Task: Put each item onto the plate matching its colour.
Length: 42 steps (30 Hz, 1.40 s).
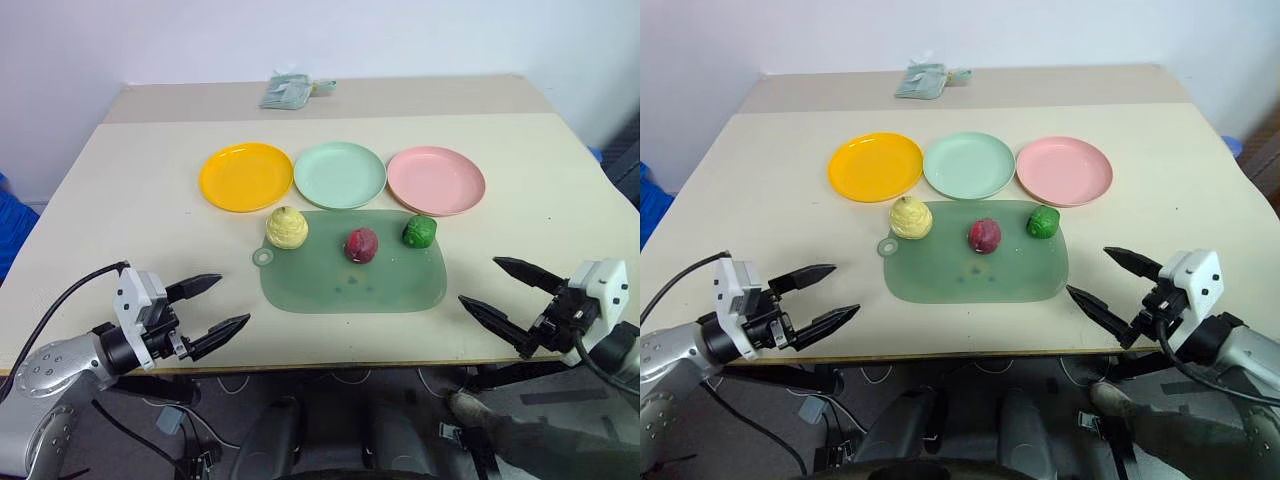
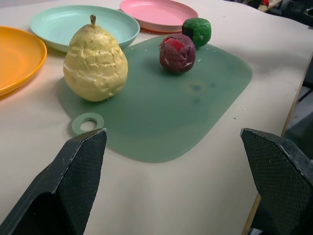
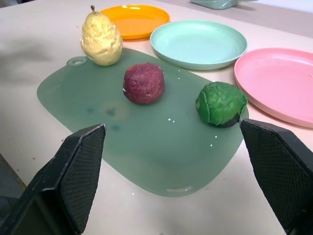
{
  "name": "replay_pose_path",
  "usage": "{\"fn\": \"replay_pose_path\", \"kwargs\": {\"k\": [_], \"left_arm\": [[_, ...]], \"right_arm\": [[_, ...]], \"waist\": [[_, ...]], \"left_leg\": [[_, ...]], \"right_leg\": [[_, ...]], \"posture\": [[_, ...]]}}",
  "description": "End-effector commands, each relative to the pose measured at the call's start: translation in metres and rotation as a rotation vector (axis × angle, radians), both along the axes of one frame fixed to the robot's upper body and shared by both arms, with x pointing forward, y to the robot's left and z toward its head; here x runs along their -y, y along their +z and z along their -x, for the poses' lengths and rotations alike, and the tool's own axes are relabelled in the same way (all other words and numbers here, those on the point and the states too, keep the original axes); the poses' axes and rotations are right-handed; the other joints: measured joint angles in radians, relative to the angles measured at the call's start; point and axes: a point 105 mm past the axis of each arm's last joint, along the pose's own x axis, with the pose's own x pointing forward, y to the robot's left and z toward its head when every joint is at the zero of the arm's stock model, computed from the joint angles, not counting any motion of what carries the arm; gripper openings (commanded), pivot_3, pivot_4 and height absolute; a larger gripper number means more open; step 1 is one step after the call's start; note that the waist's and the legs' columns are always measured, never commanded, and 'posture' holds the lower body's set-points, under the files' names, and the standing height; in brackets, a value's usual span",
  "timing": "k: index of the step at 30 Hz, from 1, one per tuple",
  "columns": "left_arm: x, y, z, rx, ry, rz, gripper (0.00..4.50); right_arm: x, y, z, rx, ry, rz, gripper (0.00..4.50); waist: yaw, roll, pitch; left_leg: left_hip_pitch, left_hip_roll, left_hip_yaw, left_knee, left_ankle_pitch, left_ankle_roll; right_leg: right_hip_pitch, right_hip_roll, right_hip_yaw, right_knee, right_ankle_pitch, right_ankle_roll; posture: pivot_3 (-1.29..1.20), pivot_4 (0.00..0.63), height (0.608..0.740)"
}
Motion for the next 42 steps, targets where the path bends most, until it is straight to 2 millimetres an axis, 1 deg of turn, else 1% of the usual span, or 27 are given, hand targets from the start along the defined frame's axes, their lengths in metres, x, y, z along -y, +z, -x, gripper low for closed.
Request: {"fn": "replay_pose_path", "kwargs": {"k": [1, 6, 13, 18, 24, 29, 34, 36, 38, 42], "left_arm": [[0.006, 0.006, 0.002, 0.029, -0.021, -0.009, 4.50], [0.003, 0.008, -0.002, 0.040, 0.001, 0.010, 4.50], [0.001, 0.006, 0.000, 0.043, -0.002, 0.010, 4.50], [0.000, 0.003, 0.001, 0.043, -0.002, -0.004, 4.50], [0.000, 0.003, -0.005, 0.057, 0.012, 0.008, 4.50], [-0.004, 0.004, -0.015, 0.057, 0.028, 0.014, 4.50], [0.003, 0.010, -0.024, 0.068, 0.053, -0.008, 4.50], [0.008, 0.014, -0.028, 0.068, 0.043, -0.015, 4.50], [0.007, 0.015, -0.037, 0.059, 0.079, -0.040, 4.50], [0.014, 0.018, -0.053, 0.052, 0.097, -0.034, 4.50]], "right_arm": [[-0.004, 0.012, 0.002, 0.040, 0.027, 0.020, 4.47], [-0.002, 0.012, 0.001, 0.050, 0.031, 0.023, 4.47], [-0.003, 0.012, -0.001, 0.062, 0.034, 0.013, 4.47], [-0.008, 0.013, 0.000, 0.072, 0.074, 0.001, 4.47], [-0.015, 0.014, 0.001, 0.098, 0.147, -0.003, 4.47], [-0.031, 0.026, -0.001, 0.169, 0.299, -0.001, 4.47], [-0.047, 0.038, -0.006, 0.217, 0.415, -0.035, 4.47], [-0.052, 0.039, -0.007, 0.225, 0.444, -0.043, 4.47], [-0.056, 0.039, -0.008, 0.231, 0.458, -0.044, 4.47], [-0.059, 0.040, -0.010, 0.230, 0.473, -0.052, 4.47]], "waist": [[0.000, 0.000, 0.000], [0.000, 0.000, 0.000], [0.000, 0.000, 0.000], [0.000, 0.000, 0.000], [0.000, 0.000, 0.000], [-0.001, 0.000, 0.000], [0.000, 0.000, 0.000], [0.002, -0.001, 0.000], [0.002, -0.001, 0.000], [0.000, -0.001, 0.000]], "left_leg": [[0.000, 0.000, 0.000, 0.000, 0.000, 0.000], [0.000, 0.000, 0.000, 0.000, 0.000, 0.000], [0.000, 0.000, 0.000, 0.000, 0.000, 0.000], [0.000, 0.000, 0.000, 0.000, 0.000, 0.000], [0.000, 0.000, 0.000, 0.000, 0.000, 0.000], [0.000, 0.000, 0.000, 0.000, 0.000, 0.000], [0.000, 0.000, 0.000, 0.000, 0.000, 0.000], [0.000, 0.000, 0.000, 0.000, 0.000, 0.000], [0.000, 0.000, 0.000, 0.001, 0.000, 0.000], [0.000, 0.000, 0.000, 0.000, 0.000, 0.000]], "right_leg": [[0.000, 0.000, 0.000, 0.000, 0.000, 0.000], [0.000, 0.000, 0.000, 0.000, 0.000, 0.000], [0.000, 0.000, 0.000, 0.000, 0.000, 0.000], [0.000, 0.000, 0.000, 0.000, 0.000, 0.000], [0.000, 0.000, 0.000, 0.000, 0.000, 0.000], [0.000, 0.000, -0.001, 0.000, 0.000, 0.000], [0.000, 0.000, 0.000, 0.000, 0.000, 0.000], [0.000, 0.000, -0.001, 0.000, 0.000, 0.000], [0.000, 0.000, -0.001, 0.000, 0.000, 0.000], [0.000, 0.000, -0.001, 0.000, 0.001, 0.001]], "posture": [[0.00, 0.150, 0.740], [0.00, 0.150, 0.740], [0.00, 0.150, 0.740], [0.00, 0.150, 0.740], [0.00, 0.150, 0.740], [0.00, 0.150, 0.740], [0.00, 0.150, 0.740], [0.00, 0.150, 0.740], [0.00, 0.150, 0.740], [0.00, 0.150, 0.740]]}}
